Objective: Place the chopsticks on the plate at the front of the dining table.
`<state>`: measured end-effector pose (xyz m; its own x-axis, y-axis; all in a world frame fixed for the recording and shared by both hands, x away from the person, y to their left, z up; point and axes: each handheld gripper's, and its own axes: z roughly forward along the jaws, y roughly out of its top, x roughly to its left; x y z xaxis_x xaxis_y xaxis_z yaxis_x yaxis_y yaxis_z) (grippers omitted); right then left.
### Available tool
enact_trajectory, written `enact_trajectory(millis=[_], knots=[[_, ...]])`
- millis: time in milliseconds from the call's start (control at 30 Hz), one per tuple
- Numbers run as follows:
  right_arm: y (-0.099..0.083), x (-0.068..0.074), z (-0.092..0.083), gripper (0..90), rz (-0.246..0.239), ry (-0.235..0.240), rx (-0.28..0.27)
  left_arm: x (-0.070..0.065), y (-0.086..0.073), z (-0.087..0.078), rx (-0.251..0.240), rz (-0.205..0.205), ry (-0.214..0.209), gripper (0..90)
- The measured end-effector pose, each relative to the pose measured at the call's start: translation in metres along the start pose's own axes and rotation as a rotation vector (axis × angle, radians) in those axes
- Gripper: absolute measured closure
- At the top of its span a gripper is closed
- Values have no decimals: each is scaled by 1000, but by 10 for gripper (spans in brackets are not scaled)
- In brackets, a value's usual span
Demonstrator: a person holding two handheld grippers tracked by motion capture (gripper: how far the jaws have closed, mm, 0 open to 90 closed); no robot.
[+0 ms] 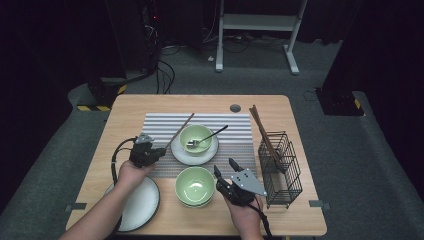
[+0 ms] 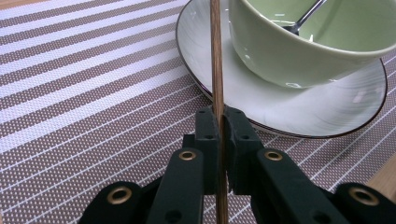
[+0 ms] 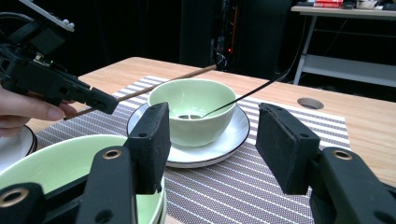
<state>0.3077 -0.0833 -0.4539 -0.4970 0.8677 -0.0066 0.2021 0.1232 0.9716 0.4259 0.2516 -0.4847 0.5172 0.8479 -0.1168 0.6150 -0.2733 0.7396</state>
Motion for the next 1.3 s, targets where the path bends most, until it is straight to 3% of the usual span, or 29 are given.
enact_trajectory(millis=[733,1300], knots=[[1,-1,-1,446,11,-4,-4,-7,3,13,86,15,10,843],[-3,1,2,446,14,5,10,-12,2,17,120,14,-48,796]])
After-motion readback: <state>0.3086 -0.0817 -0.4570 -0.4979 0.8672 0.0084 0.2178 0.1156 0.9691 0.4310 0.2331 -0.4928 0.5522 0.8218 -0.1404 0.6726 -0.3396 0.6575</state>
